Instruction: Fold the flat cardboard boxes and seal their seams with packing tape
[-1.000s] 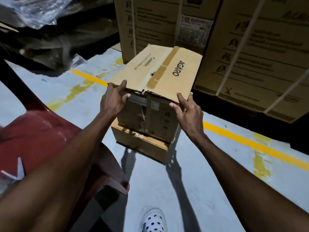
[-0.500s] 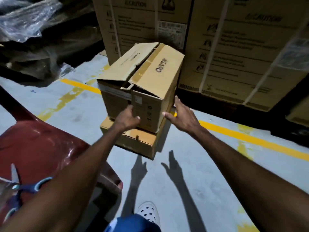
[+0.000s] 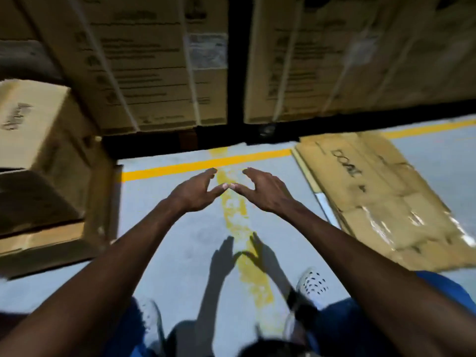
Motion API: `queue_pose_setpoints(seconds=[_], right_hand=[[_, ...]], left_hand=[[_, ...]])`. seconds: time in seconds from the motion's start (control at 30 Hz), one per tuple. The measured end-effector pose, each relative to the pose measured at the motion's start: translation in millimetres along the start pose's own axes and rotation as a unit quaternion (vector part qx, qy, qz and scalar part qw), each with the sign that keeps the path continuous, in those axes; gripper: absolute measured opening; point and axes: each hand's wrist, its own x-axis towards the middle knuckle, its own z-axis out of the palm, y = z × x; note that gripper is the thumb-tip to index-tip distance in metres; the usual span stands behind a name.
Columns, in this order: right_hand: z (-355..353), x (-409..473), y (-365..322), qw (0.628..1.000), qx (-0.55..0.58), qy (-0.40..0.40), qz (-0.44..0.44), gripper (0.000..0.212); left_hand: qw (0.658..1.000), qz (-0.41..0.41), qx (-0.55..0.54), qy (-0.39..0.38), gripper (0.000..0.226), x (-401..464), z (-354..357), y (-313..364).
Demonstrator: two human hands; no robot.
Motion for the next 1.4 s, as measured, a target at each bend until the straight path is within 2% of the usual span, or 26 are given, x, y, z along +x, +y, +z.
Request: queue_pose_setpoints(seconds=[0.13,0.3,0.53,0.73,0.8,0.87,0.97,1.1,1.23,1.3,1.4], right_hand=[[-12.3,-27.3,136.7,0.989,-0.023,0.009,0.146,0.073],[15.2,-46.8,304.0,0.949,-0.033,-0.004,0.312,0.068],[82.9,-54.5,461.1,0.923,-0.055,-0.037,0.38,0.058],[131.9,-68.9,531.5,0.906,-0.054,-0.05,0.418,0.08],[139.4,-72.0,540.7,0.905,-0.083,-0.067,0.412,0.077],[142.4,-76.6,540.5,0.918,-0.136,-0.083,0.364,0.066],[136.1,-85.5,530.1,0.938,-0.208,-0.056,0.27,0.056],[105.4,-81.0,495.6,0.936,-0.243,-0.029,0.253,0.054],[94.6,-57.9,419.1,0.946,-0.226,-0.034,0.23,0.055],[90.8,-49.6,370.7,0.954,-0.197,0.023,0.224,0.045],[75.7,-54.9,293.2,0.97,-0.091,0.091,0.208,0.038]], left_hand=[[0.995,0.069,-0.014,-0.074,0.079,63.5,89.9,75.1],[0.984,0.114,-0.049,-0.125,0.082,141.6,213.7,133.9],[0.982,0.109,-0.096,-0.124,0.078,231.6,344.3,158.6],[0.981,0.101,-0.078,-0.146,0.08,256.1,407.3,126.3],[0.983,0.084,-0.078,-0.144,0.081,252.5,417.0,110.4],[0.983,0.068,-0.077,-0.155,0.081,246.1,422.2,94.4],[0.982,0.049,-0.07,-0.171,0.081,235.8,420.7,78.4],[0.982,0.029,-0.083,-0.169,0.08,220.3,404.3,74.6],[0.975,-0.014,-0.141,-0.172,0.082,197.0,374.1,87.0],[0.965,-0.051,-0.189,-0.174,0.081,182.5,350.9,96.6],[0.942,-0.114,-0.263,-0.176,0.085,153.9,301.8,110.6]])
